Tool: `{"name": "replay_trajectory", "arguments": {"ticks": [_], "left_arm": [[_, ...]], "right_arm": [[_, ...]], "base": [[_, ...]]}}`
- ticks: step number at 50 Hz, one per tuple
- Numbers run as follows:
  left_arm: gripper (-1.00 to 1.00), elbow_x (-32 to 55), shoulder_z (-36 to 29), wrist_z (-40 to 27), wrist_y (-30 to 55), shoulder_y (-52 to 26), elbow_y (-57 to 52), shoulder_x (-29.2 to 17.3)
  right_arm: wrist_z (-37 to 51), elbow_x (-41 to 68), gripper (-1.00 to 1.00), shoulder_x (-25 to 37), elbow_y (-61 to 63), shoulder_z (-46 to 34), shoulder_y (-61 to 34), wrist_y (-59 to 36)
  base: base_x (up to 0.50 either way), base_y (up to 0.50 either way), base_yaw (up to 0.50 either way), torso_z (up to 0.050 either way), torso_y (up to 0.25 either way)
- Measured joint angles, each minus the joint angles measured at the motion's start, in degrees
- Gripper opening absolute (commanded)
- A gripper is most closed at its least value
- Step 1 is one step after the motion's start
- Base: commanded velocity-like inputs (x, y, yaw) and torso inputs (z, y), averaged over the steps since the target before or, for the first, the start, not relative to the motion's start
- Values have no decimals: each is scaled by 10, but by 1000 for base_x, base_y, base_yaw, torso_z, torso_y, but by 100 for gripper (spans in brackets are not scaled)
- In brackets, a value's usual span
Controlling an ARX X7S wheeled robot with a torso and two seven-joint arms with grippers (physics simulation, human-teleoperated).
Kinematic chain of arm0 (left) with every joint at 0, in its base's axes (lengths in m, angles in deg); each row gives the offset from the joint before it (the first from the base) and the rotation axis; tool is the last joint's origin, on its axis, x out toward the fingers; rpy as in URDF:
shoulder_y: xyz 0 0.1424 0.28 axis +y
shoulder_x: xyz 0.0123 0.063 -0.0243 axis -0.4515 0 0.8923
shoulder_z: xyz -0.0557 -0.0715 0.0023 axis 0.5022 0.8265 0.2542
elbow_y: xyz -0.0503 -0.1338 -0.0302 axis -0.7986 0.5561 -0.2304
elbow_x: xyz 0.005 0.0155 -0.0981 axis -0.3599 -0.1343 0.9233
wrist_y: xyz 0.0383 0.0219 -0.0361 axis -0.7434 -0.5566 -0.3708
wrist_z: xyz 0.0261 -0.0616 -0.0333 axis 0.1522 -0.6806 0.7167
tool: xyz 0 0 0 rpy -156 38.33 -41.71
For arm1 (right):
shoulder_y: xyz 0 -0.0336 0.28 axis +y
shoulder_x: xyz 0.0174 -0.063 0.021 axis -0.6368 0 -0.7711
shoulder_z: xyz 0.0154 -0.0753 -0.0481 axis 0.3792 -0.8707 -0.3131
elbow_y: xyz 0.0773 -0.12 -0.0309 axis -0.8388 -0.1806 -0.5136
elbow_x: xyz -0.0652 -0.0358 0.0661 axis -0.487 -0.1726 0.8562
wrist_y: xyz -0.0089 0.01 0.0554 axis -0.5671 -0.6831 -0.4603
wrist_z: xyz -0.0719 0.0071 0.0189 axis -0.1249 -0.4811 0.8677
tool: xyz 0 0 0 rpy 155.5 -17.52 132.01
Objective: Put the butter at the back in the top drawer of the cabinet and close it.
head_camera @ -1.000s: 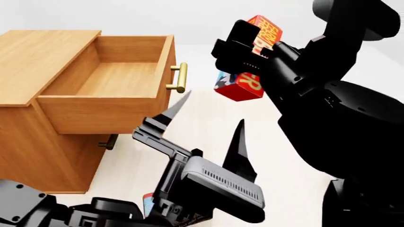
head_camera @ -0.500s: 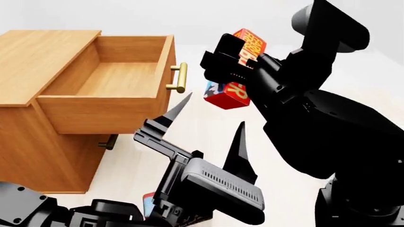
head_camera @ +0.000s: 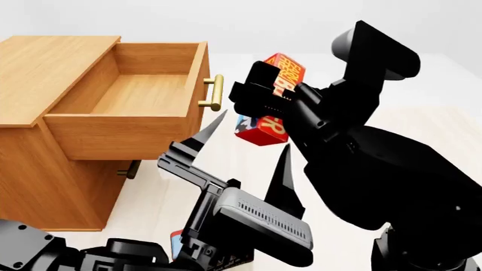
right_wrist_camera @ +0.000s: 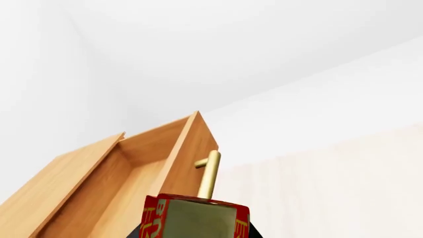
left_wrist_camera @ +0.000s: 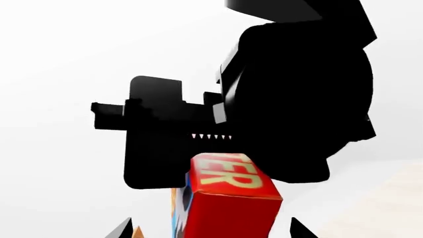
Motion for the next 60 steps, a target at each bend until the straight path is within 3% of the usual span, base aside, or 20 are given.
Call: {"name": "replay_trajectory", "arguments": {"ticks": [21, 22, 48, 49, 60], "left_arm": [[100, -7, 5, 11, -7, 13, 14, 0], [-100, -7, 4, 12, -8, 14, 14, 0], [-100, -33, 12, 24, -1, 23, 19, -4], [-100, -34, 12, 25, -1, 23, 18, -4], [-100, -28, 9, 34, -3, 25, 18, -8]], "right_arm": [[21, 27, -100, 2, 29, -13, 10, 11], [22, 28, -100, 2, 30, -14, 10, 11], [35, 28, -100, 10, 42, -19, 11, 16], [35, 28, 100, 11, 42, -19, 10, 16], [42, 53, 100, 16, 59, -22, 4, 24]], "base": [[0, 0, 0, 0, 1], [0, 0, 0, 0, 0], [0, 0, 0, 1, 1], [0, 0, 0, 0, 0], [0, 0, 0, 0, 1]]}}
